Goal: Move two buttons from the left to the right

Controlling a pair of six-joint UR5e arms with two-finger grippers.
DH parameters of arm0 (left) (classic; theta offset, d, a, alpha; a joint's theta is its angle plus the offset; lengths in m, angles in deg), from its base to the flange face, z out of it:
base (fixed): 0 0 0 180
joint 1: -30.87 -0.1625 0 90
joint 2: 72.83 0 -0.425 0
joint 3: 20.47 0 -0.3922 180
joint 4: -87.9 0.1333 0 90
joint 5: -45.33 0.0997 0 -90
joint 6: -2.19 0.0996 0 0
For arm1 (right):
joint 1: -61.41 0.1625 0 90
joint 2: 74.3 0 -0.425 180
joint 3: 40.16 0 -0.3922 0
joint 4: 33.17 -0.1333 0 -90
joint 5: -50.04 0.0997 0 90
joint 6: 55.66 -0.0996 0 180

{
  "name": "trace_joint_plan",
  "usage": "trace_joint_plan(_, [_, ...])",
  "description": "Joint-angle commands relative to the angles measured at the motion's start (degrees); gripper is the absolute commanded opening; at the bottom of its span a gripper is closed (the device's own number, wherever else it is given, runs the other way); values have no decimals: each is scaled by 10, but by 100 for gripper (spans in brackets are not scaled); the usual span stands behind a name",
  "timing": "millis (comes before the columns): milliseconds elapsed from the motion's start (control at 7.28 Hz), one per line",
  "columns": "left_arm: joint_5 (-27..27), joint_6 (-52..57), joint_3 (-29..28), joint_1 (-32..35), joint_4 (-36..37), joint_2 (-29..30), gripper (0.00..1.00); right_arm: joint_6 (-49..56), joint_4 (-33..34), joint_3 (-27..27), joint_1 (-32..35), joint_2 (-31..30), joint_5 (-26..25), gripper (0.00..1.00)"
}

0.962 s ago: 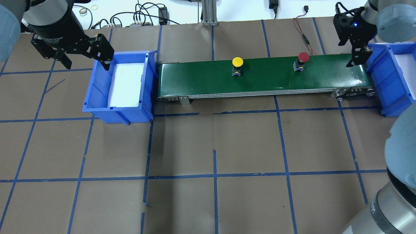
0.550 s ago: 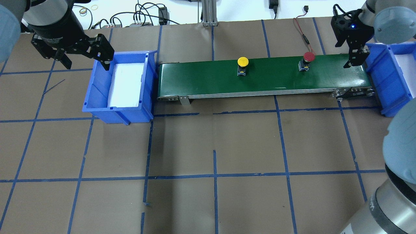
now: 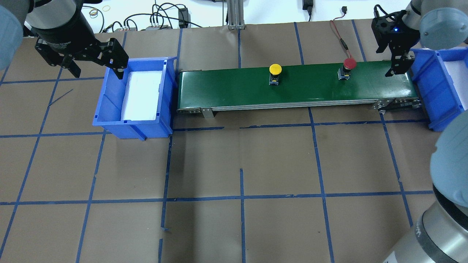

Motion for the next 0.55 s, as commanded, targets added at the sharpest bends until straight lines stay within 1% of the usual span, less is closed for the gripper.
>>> trace_joint_plan(0, [0,0,0,0,0,0,100,-14,0,0,5,0,1,100])
trace_joint_plan(412, [0,0,0,0,0,0,100,-20,0,-3,5,0,1,100])
